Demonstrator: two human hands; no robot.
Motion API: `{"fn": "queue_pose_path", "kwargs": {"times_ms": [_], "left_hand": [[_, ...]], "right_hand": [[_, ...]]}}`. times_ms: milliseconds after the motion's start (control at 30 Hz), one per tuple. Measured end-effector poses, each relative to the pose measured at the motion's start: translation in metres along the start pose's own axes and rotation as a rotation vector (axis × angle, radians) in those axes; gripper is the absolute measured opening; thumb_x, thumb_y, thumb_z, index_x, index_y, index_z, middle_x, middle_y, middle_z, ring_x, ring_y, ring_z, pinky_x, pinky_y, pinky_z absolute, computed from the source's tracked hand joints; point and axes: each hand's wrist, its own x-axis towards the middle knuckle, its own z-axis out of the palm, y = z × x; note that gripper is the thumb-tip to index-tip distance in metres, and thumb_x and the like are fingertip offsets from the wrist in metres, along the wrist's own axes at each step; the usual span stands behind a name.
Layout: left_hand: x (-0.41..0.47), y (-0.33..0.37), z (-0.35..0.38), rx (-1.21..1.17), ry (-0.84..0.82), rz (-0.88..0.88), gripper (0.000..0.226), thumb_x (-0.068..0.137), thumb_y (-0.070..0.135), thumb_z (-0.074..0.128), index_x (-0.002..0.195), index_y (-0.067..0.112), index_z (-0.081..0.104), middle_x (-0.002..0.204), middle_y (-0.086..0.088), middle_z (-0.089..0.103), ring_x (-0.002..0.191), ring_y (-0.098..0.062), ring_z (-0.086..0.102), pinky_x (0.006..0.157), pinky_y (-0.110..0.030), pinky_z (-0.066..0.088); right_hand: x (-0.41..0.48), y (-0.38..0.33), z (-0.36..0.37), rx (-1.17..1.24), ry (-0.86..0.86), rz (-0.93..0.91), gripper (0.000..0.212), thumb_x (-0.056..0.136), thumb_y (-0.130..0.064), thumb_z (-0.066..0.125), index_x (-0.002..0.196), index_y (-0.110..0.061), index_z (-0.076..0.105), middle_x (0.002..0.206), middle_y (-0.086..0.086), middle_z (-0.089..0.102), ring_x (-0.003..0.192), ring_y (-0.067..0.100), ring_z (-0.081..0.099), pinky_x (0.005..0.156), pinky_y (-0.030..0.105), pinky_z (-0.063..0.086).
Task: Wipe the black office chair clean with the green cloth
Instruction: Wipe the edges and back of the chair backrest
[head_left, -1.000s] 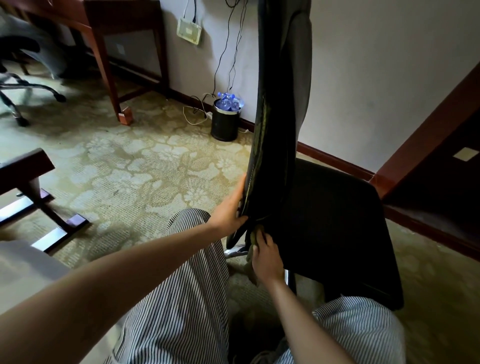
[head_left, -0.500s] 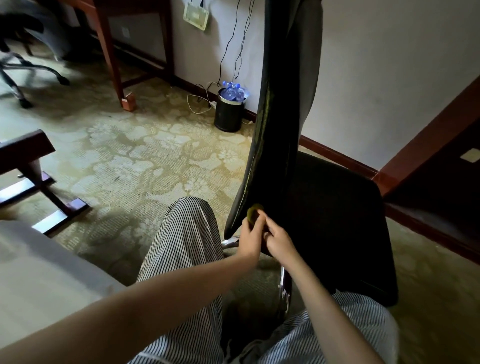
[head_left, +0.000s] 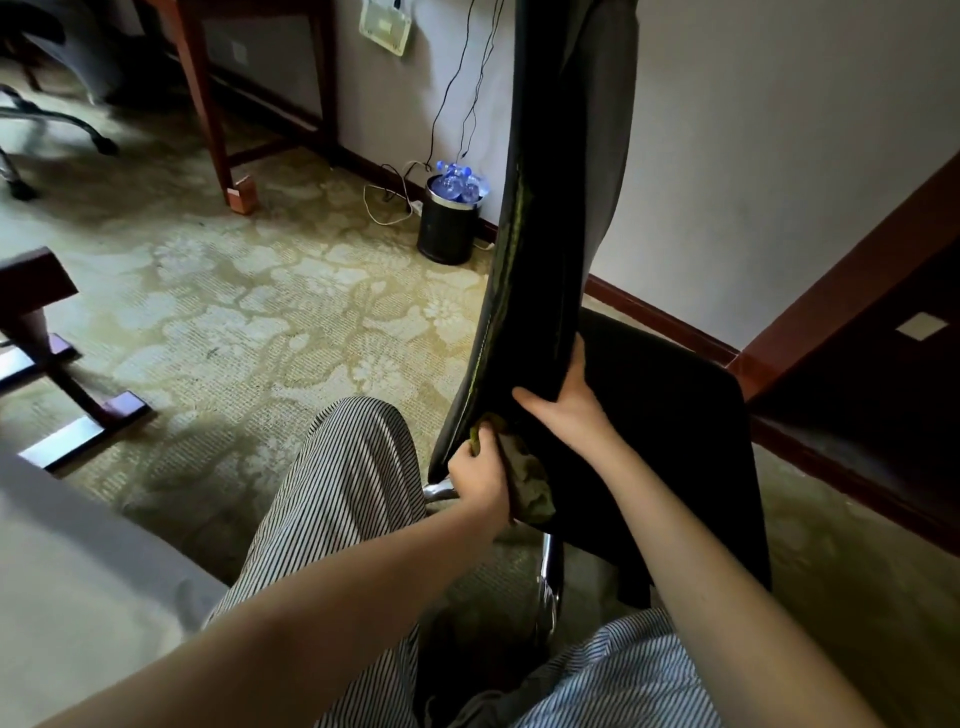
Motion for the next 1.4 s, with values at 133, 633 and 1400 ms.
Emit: {"fn": "queue_pose_path", "kwargs": {"times_ms": [133, 633, 1400], "left_hand": [[0.001, 0.008, 0.012, -0.12, 0.046, -0.164, 0.03, 0.092, 0.029, 0.052, 0.081, 0.003, 0.062, 0.077, -0.008, 0.058, 0.079, -0.025, 0.054, 0.077, -0.033, 0.044], [-0.002, 0.006, 0.044, -0.193, 0.267, 0.003, 0.013, 0.088, 0.006, 0.056, 0.098, 0.001, 0.062, 0.096, -0.014, 0.065, 0.088, -0.025, 0.056, 0.075, -0.022, 0.038], [0.007, 0.009, 0.04, -0.277, 0.243, -0.061, 0.025, 0.093, 0.025, 0.052, 0.11, 0.008, 0.056, 0.107, -0.007, 0.06, 0.104, -0.027, 0.055, 0.086, -0.028, 0.04]], "right_hand": [[0.004, -0.001, 0.0, -0.081, -0.007, 0.035, 0.09, 0.092, -0.017, 0.057, 0.148, -0.028, -0.012, 0.15, 0.007, 0.032, 0.132, 0.026, 0.039, 0.106, 0.037, 0.033], [0.016, 0.011, 0.008, -0.23, 0.029, 0.01, 0.077, 0.097, -0.018, 0.047, 0.149, -0.025, -0.009, 0.118, 0.01, 0.058, 0.085, 0.013, 0.057, 0.072, 0.019, 0.043], [0.011, 0.015, 0.006, -0.129, 0.032, 0.0, 0.074, 0.097, -0.016, 0.047, 0.15, -0.031, -0.003, 0.145, 0.005, 0.04, 0.128, 0.025, 0.046, 0.098, 0.033, 0.042]]}}
